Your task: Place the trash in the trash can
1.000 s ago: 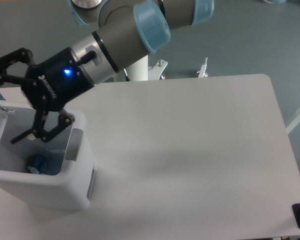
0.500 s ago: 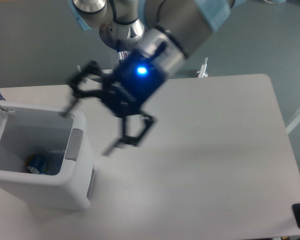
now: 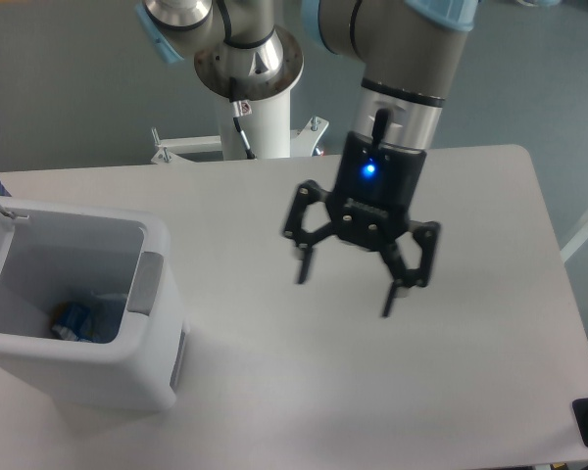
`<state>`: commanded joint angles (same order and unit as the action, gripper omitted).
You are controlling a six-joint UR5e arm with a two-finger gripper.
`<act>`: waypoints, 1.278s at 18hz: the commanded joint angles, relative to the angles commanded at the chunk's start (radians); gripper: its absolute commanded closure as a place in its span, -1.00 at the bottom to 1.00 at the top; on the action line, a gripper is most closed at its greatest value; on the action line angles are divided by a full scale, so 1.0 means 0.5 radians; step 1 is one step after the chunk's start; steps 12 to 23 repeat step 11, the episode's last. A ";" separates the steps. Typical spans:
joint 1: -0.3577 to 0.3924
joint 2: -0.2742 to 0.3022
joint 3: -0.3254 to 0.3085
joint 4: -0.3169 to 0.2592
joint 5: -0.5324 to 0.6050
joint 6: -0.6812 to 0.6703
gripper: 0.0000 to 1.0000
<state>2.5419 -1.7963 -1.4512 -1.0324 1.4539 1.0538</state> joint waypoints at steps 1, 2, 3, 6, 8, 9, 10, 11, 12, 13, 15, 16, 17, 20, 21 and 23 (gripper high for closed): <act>-0.018 -0.027 0.009 -0.003 0.010 0.015 -1.00; -0.019 -0.037 0.012 -0.006 0.013 0.021 -1.00; -0.025 -0.052 0.012 -0.003 0.016 0.025 -1.00; -0.052 -0.077 0.027 -0.024 0.037 0.150 -1.00; -0.068 -0.126 0.116 -0.131 0.040 0.150 -1.00; -0.068 -0.147 0.174 -0.214 0.053 0.153 -1.00; -0.071 -0.163 0.223 -0.297 0.086 0.159 -1.00; -0.086 -0.169 0.260 -0.358 0.135 0.166 -1.00; -0.086 -0.169 0.260 -0.358 0.135 0.166 -1.00; -0.086 -0.169 0.260 -0.358 0.135 0.166 -1.00; -0.086 -0.169 0.260 -0.358 0.135 0.166 -1.00; -0.086 -0.169 0.260 -0.358 0.135 0.166 -1.00; -0.086 -0.169 0.260 -0.358 0.135 0.166 -1.00; -0.086 -0.169 0.260 -0.358 0.135 0.166 -1.00; -0.086 -0.169 0.260 -0.358 0.135 0.166 -1.00; -0.086 -0.169 0.260 -0.358 0.135 0.166 -1.00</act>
